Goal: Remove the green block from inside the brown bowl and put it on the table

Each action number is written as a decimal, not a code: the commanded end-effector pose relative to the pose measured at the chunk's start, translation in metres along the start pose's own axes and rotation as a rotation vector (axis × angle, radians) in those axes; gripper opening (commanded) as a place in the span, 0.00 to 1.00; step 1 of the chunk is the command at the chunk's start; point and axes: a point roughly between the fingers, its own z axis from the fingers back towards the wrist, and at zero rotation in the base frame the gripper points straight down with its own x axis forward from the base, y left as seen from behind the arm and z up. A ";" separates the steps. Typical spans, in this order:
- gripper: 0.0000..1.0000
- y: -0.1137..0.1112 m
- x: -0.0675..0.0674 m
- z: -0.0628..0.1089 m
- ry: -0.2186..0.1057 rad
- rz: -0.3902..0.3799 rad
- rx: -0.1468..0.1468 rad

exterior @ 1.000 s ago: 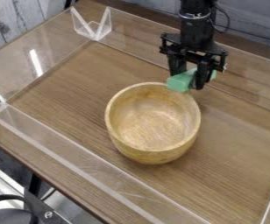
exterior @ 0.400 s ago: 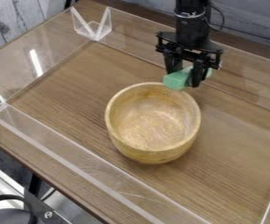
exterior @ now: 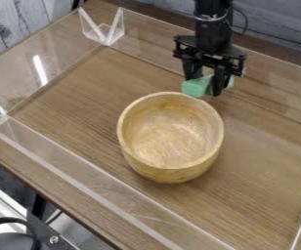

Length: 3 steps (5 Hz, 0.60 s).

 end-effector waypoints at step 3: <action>0.00 0.003 0.017 0.008 -0.059 0.001 0.007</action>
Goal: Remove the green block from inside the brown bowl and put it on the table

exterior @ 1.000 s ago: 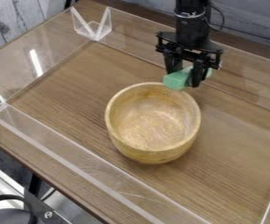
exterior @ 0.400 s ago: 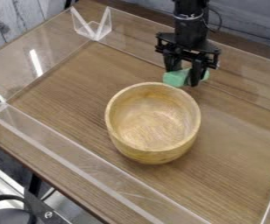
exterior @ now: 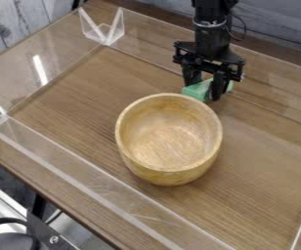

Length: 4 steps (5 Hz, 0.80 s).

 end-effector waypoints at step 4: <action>0.00 0.016 0.019 0.010 -0.070 0.040 0.014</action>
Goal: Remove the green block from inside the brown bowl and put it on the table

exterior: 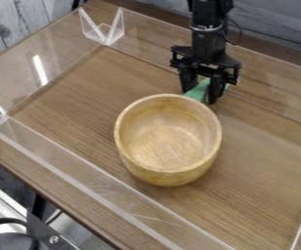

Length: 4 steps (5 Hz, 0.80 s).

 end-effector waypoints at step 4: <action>1.00 0.013 0.020 0.019 -0.087 0.037 0.014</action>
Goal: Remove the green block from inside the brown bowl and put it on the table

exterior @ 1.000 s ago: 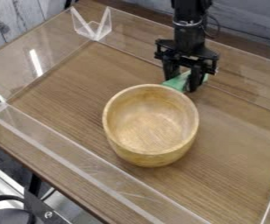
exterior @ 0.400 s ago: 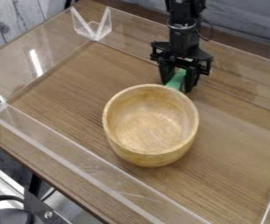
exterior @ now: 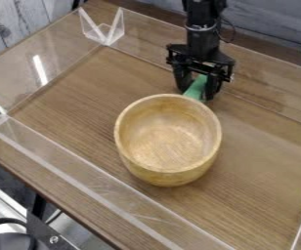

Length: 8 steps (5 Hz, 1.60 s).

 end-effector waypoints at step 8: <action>1.00 0.027 -0.011 0.116 -0.193 0.009 0.007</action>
